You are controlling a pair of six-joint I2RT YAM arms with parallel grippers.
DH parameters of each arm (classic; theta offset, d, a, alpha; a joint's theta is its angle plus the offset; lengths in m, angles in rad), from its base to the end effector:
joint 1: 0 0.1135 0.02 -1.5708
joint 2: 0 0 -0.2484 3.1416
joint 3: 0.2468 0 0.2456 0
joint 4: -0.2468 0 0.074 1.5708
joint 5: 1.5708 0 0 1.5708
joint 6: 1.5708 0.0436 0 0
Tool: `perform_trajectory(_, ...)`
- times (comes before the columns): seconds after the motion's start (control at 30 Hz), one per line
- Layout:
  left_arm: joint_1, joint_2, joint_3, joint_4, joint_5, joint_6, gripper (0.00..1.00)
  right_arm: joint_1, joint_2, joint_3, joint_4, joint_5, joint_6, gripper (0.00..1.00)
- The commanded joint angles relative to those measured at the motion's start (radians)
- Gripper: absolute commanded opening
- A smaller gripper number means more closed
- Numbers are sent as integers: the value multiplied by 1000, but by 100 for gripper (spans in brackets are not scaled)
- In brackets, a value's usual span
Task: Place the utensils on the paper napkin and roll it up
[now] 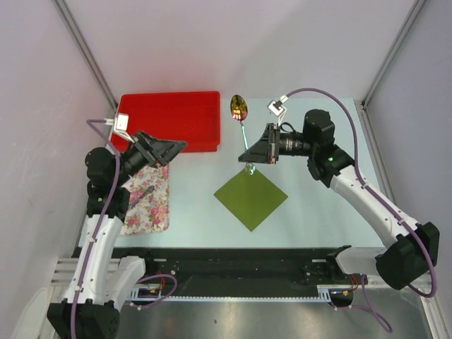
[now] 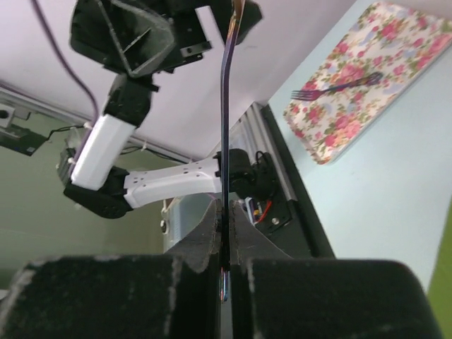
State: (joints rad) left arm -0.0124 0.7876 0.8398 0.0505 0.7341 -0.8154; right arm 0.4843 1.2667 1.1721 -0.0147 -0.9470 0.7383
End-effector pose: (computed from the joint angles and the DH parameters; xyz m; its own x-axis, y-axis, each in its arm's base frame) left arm 0.1849 -0.0315 0.3728 -0.4215 -0.5353 -0.7320 0.5378 0.5024 -0.6771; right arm 0.2377 0.1651 0.3769 -0.7350 0.0575 -0.6756 -0.6643 0.1387 0.7345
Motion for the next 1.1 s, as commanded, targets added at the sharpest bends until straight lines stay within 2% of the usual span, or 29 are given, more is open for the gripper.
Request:
perform_trajectory(0.0, -38, 4, -59, 378, 114, -244, 88, 52, -7, -6, 162, -3, 85, 0)
perform_trajectory(0.17, -118, 9, -126, 509, 76, -264, 86, 91, 40, 15, 183, -13, 73, 0)
perform_trajectory(0.3, -155, 47, -142, 592, 39, -312, 77, 140, 94, 52, 191, -15, 64, 0)
perform_trajectory(0.5, -259, 113, -97, 560, 8, -261, 63, 162, 154, 101, 223, -9, 84, 0)
perform_trajectory(0.73, -297, 185, -91, 620, -15, -326, 52, 178, 166, 112, 231, -15, 81, 0)
perform_trajectory(0.93, -319, 232, -56, 673, -16, -330, 43, 181, 166, 107, 242, -15, 90, 0)
perform_trajectory(1.07, -334, 254, -32, 690, -18, -329, 42, 183, 169, 107, 249, -16, 102, 0)
